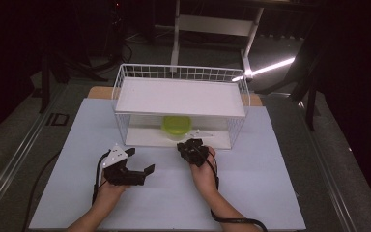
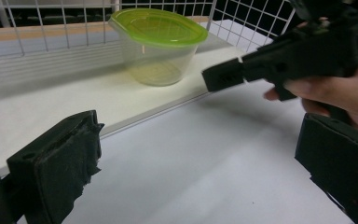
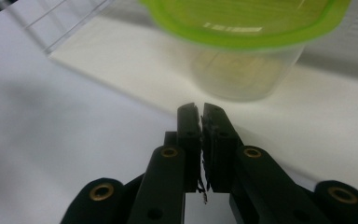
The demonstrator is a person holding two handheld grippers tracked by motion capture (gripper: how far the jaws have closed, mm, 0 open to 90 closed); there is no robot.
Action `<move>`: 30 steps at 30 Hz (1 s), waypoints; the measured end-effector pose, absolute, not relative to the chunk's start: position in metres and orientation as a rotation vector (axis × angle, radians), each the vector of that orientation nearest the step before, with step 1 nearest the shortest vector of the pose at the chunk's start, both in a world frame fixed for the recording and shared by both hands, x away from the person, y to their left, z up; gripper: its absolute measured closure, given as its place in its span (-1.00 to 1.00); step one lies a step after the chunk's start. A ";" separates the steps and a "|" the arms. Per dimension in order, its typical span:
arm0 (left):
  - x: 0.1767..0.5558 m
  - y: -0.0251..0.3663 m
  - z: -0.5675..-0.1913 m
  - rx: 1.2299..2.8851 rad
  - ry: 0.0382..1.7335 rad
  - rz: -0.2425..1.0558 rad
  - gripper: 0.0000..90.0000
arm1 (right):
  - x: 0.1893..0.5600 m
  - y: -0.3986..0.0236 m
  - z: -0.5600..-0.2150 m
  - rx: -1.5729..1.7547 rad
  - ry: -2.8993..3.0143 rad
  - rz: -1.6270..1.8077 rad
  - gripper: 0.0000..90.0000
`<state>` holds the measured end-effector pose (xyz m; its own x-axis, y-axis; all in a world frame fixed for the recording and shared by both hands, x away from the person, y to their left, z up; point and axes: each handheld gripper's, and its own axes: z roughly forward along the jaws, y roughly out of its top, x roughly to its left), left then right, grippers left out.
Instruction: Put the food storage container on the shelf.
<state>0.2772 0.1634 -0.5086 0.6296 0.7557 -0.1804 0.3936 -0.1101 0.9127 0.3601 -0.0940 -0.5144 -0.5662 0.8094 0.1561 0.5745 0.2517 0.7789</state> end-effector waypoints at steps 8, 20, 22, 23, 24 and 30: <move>0.275 0.153 -0.502 1.754 0.872 0.352 -0.98 | 0.328 -0.104 -0.505 1.187 2.289 1.255 0.28; 0.269 0.147 -0.490 1.752 0.838 0.311 -0.98 | 0.304 -0.129 -0.492 1.118 2.238 1.411 -0.66; 0.267 0.148 -0.489 1.742 0.832 0.310 -0.98 | 0.303 -0.132 -0.491 1.121 2.236 1.422 -0.66; 0.267 0.148 -0.489 1.743 0.833 0.308 -0.98 | 0.303 -0.133 -0.491 1.123 2.226 1.430 -0.66; 0.266 0.148 -0.489 1.739 0.832 0.304 -0.98 | 0.302 -0.135 -0.492 1.121 2.220 1.429 -0.66; 0.259 0.154 -0.492 1.741 0.829 0.293 -0.98 | 0.294 -0.144 -0.491 1.118 2.221 1.430 -0.66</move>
